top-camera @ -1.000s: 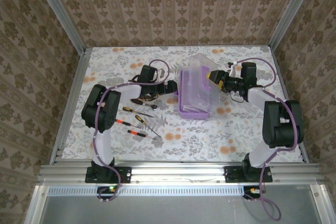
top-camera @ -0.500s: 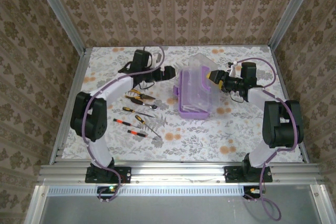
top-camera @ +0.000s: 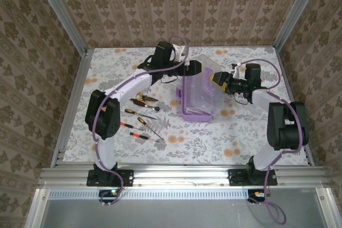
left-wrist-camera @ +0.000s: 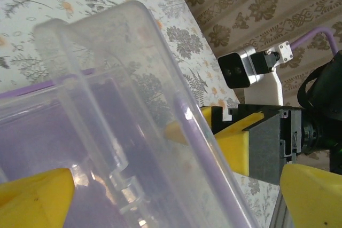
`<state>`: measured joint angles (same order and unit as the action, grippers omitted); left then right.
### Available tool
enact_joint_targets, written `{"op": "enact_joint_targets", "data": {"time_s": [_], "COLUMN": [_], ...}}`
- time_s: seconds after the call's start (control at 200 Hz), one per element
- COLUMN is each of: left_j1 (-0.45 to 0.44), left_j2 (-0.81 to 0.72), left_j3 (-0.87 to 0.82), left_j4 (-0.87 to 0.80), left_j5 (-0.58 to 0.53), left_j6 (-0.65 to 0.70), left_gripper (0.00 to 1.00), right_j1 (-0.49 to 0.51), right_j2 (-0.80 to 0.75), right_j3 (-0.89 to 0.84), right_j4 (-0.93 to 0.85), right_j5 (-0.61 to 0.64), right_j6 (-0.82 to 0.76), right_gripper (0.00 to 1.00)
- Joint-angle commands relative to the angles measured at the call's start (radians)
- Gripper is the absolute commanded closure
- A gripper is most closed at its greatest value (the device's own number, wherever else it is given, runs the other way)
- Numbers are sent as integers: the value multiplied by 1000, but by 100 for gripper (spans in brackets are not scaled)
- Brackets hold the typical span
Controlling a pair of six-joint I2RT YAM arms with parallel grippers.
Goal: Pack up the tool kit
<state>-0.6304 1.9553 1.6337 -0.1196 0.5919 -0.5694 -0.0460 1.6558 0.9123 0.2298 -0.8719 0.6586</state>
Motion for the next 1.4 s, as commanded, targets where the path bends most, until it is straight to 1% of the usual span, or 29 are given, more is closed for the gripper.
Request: {"op": "enact_joint_targets", "data": {"time_s": [0.0, 0.24, 0.28, 0.35, 0.435, 0.465, 0.68, 0.98, 1.08, 1.215, 1.395], "left_j1": [-3, -25, -26, -28, -27, -28, -34, -43, -49, -54, -56], "left_j2": [29, 66, 66, 63, 61, 62, 70, 98, 109, 119, 119], "left_j3": [37, 79, 84, 94, 111, 118, 157, 221, 231, 236, 237], "left_j4": [-2, 17, 21, 26, 23, 21, 18, -5, -5, -2, -5], "left_j5": [22, 29, 30, 32, 32, 34, 40, 45, 45, 45, 45], "left_j6": [-23, -43, -45, -49, -49, -49, -53, -49, -53, -56, -55], "left_gripper": [0, 0, 0, 0, 0, 0, 0, 0, 0, 0, 0], "right_j1": [0, 5, 6, 8, 8, 8, -1, -32, -37, -37, -35], "right_j2": [-7, -8, -11, -20, -33, -38, -62, -167, -162, -145, -122], "right_j3": [5, 11, 15, 24, 37, 41, 95, 176, 173, 150, 147], "right_j4": [70, 56, 43, 6, -35, -44, -136, -403, -421, -399, -401], "right_j5": [-83, -82, -79, -65, -50, -49, -34, 69, 68, 82, 117], "right_j6": [1, -6, -13, -36, -63, -69, -114, -271, -284, -271, -271], "right_gripper": [24, 24, 23, 16, 3, 0, 0, 0, 0, 0, 0]}}
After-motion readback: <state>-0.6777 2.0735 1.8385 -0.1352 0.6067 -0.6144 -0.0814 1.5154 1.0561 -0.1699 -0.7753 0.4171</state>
